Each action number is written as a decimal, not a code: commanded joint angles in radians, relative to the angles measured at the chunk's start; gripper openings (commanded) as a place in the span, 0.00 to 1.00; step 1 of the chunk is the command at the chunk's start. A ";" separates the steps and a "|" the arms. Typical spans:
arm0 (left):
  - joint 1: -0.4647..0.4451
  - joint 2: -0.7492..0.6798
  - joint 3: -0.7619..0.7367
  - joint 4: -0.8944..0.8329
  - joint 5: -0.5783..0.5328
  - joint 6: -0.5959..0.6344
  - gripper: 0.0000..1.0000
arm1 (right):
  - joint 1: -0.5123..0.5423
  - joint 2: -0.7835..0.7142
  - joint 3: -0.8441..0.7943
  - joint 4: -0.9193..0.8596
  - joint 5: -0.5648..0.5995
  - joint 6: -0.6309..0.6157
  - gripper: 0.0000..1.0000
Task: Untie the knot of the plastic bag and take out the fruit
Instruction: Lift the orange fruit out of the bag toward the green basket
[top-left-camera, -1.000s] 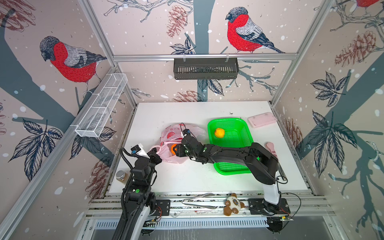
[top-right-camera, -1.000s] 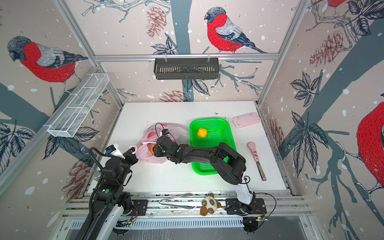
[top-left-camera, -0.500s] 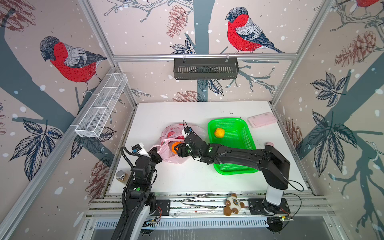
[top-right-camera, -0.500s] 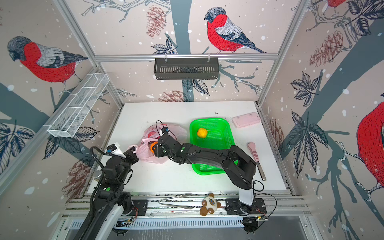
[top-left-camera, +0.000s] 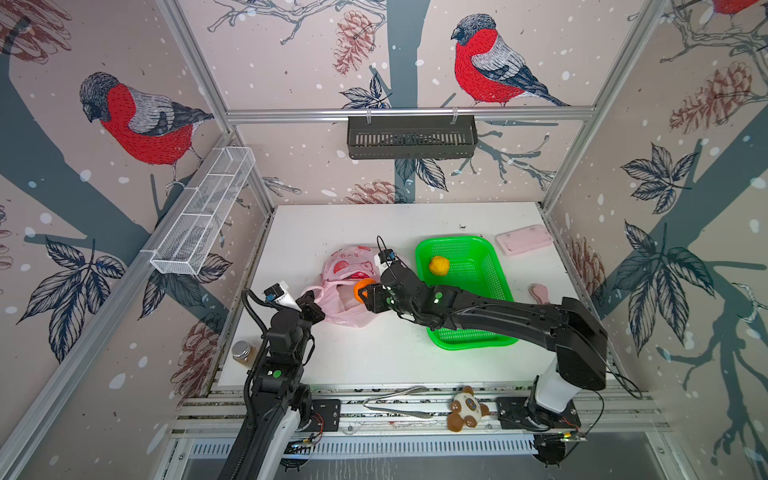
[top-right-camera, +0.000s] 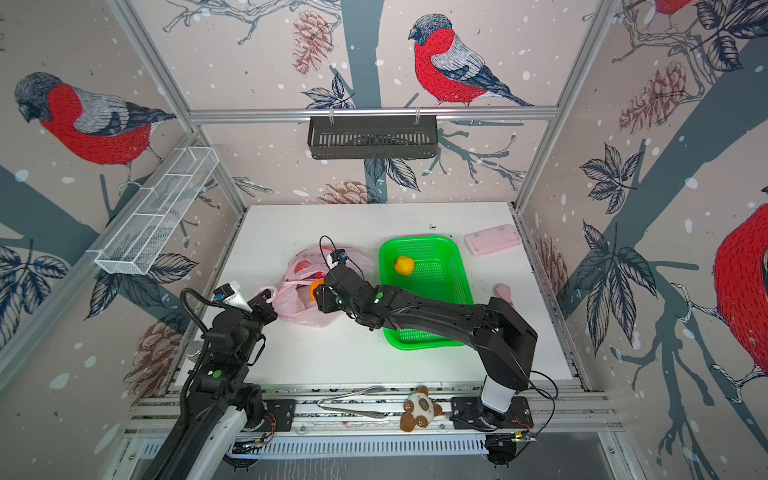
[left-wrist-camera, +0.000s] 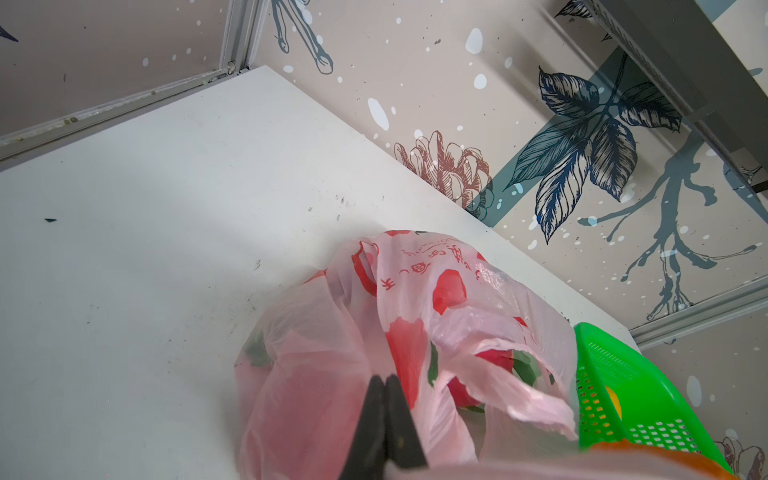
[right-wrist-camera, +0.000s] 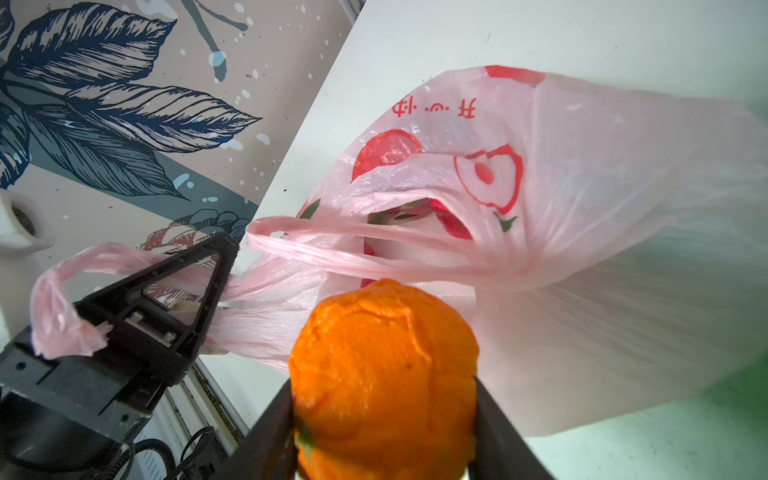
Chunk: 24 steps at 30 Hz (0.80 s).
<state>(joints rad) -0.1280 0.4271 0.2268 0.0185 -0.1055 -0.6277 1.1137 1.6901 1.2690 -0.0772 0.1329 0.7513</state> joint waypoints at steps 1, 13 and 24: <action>0.001 0.013 0.009 0.081 0.004 0.009 0.00 | -0.013 -0.037 -0.014 -0.029 0.046 -0.029 0.43; -0.001 0.046 0.016 0.104 0.015 0.017 0.00 | -0.131 -0.199 -0.103 -0.094 0.119 -0.079 0.43; 0.000 0.051 0.026 0.096 0.009 0.020 0.00 | -0.362 -0.313 -0.203 -0.140 0.127 -0.158 0.43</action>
<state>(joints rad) -0.1280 0.4778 0.2440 0.0692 -0.0971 -0.6189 0.7853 1.3945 1.0782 -0.2024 0.2462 0.6262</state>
